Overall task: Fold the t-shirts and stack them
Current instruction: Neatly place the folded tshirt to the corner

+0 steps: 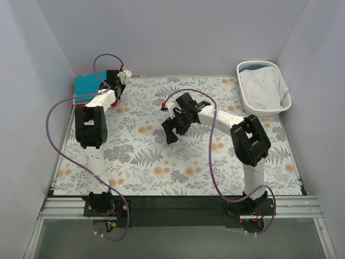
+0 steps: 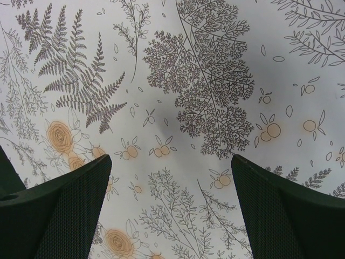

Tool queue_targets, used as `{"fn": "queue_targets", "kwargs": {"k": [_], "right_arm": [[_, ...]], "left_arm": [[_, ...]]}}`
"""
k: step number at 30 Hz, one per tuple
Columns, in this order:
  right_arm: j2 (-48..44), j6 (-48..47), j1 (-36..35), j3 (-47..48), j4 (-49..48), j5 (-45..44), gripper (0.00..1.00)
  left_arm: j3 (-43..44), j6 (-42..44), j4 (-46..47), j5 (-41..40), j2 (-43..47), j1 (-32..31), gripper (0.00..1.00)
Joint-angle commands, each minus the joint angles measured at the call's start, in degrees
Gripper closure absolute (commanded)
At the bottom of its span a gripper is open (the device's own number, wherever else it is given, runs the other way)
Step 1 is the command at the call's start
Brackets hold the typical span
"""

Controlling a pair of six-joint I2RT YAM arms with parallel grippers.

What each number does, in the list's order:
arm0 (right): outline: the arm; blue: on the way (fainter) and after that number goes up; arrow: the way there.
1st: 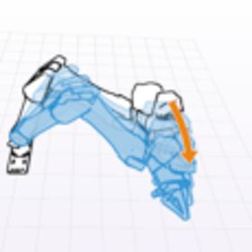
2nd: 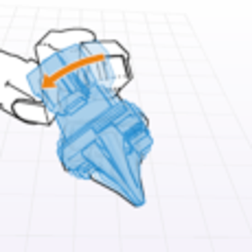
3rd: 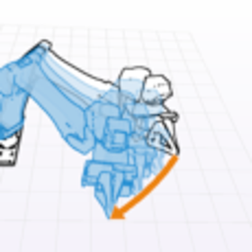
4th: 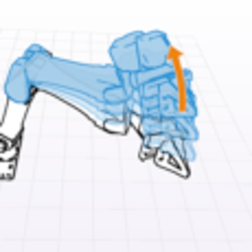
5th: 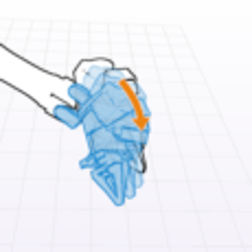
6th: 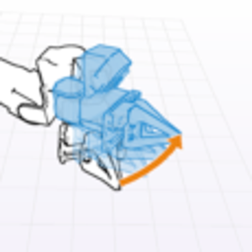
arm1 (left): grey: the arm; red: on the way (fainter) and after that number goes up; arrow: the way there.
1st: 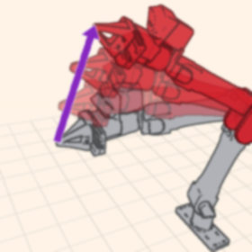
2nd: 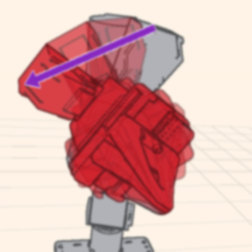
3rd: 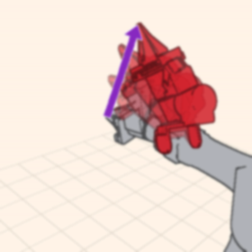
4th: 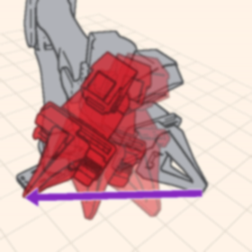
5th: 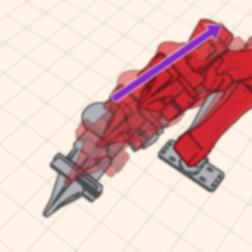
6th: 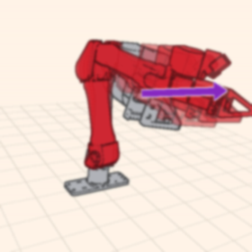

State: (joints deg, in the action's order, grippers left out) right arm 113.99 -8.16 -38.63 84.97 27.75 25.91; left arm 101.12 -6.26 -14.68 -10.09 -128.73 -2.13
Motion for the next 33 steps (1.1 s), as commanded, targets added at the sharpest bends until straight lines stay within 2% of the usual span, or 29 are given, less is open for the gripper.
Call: {"fn": "queue_targets", "kwargs": {"k": [1, 13, 33], "right_arm": [[0.1, 0.3, 0.0, 1.2, 0.9, 0.9, 0.02], [-0.2, 0.6, 0.1, 1.1, 0.9, 1.4, 0.02], [0.4, 1.0, 0.0, 1.3, 0.9, 1.9, 0.02]], "left_arm": [[-1.6, 1.4, 0.6, -0.7, 7.0, -0.2, 1.00], [-6.2, 4.1, -1.3, -0.7, 13.3, 0.5, 1.00], [-12.9, 4.5, -3.4, 1.6, 16.0, 0.7, 1.00]]}}
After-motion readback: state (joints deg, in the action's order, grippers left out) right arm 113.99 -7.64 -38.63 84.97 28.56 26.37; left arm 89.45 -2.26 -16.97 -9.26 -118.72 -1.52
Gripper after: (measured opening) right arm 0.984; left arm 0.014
